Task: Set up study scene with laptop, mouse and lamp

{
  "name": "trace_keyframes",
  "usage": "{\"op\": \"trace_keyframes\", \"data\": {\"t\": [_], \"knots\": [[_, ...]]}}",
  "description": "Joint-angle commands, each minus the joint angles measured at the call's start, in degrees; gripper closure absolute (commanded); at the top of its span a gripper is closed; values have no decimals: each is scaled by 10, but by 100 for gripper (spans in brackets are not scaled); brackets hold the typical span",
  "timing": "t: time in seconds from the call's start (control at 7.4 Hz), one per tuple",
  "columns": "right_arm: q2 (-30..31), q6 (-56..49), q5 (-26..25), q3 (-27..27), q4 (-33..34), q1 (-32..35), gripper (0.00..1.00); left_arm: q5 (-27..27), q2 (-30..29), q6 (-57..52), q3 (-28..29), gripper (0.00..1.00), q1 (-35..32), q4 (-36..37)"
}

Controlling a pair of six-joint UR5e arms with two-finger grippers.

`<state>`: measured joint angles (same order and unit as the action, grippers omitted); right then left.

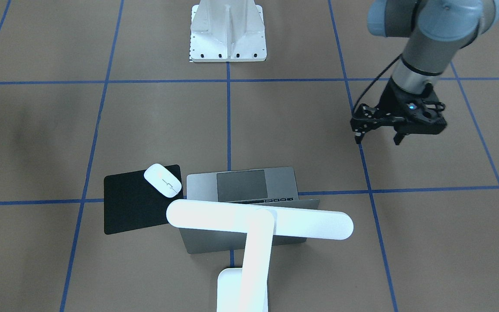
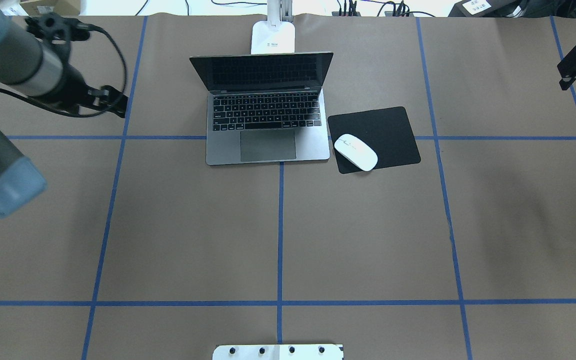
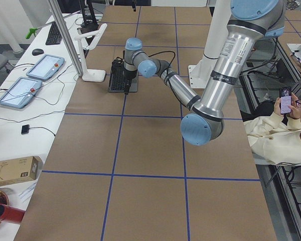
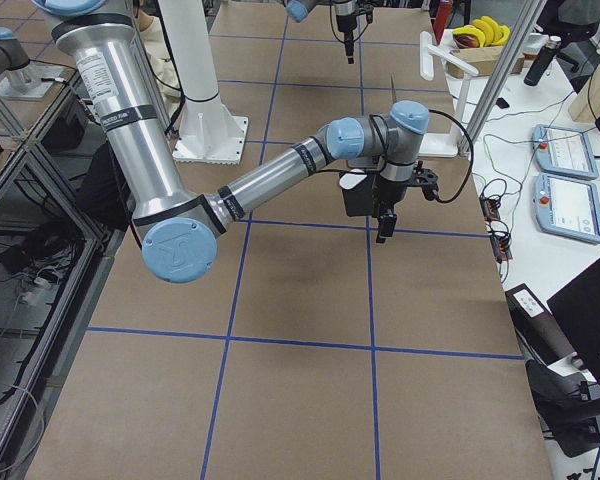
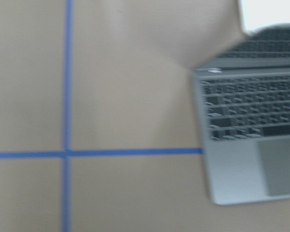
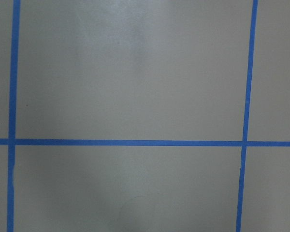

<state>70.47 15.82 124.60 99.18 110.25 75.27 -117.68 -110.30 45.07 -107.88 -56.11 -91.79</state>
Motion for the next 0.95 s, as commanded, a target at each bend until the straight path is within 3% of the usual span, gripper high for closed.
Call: {"op": "trace_keyframes", "data": {"t": [0.0, 0.54, 0.81], "knots": [[29, -4, 7, -29, -111, 28, 0, -56, 20, -114, 47, 1, -92, 8], [31, -56, 25, -122, -140, 35, 0, -98, 33, -346, 162, 1, -223, 10], [43, -77, 38, -191, -217, 49, 0, -121, 47, -445, 212, 1, -292, 10]]}}
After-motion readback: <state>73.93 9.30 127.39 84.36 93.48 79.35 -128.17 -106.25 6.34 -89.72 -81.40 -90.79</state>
